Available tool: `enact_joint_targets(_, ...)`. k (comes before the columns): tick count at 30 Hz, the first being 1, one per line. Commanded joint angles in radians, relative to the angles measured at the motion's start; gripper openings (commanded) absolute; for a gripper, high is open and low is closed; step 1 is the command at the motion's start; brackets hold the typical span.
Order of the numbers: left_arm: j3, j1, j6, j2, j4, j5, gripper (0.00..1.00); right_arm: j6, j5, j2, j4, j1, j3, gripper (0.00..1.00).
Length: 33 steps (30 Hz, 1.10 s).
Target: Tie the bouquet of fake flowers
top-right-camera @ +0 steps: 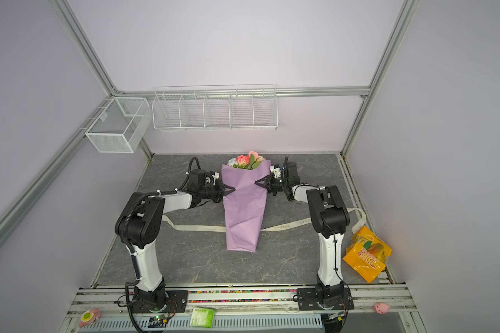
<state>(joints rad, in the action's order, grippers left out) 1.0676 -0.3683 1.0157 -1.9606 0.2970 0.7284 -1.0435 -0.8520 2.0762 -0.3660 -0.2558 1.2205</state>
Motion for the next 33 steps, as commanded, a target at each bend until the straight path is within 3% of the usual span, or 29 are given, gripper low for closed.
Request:
enact_joint_targets(1, -0.076, -0.016, 0.021, 0.059, 0.074, -0.061, 0.0, 0.014, 0.02, -0.078, -0.081, -0.005, -0.084, 0.18)
enact_joint_targets(10, -0.244, -0.049, 0.03, 0.094, 0.16, -0.099, 0.0, -0.013, 0.053, -0.116, -0.211, -0.049, -0.283, 0.18)
enact_joint_targets(16, -0.295, -0.052, 0.034, 0.054, 0.218, -0.104, 0.0, -0.014, 0.065, -0.083, -0.248, -0.051, -0.324, 0.19)
enact_joint_targets(27, -0.314, -0.052, 0.029, 0.027, 0.239, -0.111, 0.01, 0.047, 0.096, -0.058, -0.155, -0.051, -0.304, 0.2)
enact_joint_targets(33, -0.3, -0.052, 0.017, 0.023, 0.206, -0.117, 0.12, 0.097, 0.13, -0.072, -0.043, -0.05, -0.28, 0.25)
